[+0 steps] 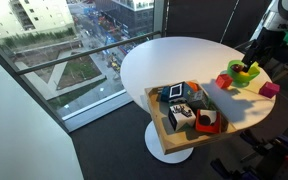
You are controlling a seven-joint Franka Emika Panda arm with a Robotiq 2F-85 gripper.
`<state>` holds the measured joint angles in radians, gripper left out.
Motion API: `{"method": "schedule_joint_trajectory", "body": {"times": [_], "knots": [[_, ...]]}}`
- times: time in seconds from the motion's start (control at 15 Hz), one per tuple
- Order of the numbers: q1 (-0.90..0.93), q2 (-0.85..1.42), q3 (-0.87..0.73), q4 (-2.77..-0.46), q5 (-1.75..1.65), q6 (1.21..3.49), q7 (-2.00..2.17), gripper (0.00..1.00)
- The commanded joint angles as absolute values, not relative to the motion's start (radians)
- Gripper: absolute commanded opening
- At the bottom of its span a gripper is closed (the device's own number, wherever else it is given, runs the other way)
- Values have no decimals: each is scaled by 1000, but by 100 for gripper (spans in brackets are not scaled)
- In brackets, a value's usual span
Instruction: Put the plum plush toy in the green bowl
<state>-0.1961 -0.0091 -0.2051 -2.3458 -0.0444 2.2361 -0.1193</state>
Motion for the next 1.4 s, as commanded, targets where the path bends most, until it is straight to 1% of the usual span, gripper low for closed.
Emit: {"method": "schedule_joint_trajectory", "body": {"times": [0.0,0.33,0.67,1.33], "knots": [[-192,-102,-198,-2375,-40,2118,-161,100],[-185,-199,-180,-2396,-60,1962,-131,100],[-177,-293,-169,-2420,-56,1882,-115,100],[-178,-495,-161,-2510,-57,1887,-114,100]]}}
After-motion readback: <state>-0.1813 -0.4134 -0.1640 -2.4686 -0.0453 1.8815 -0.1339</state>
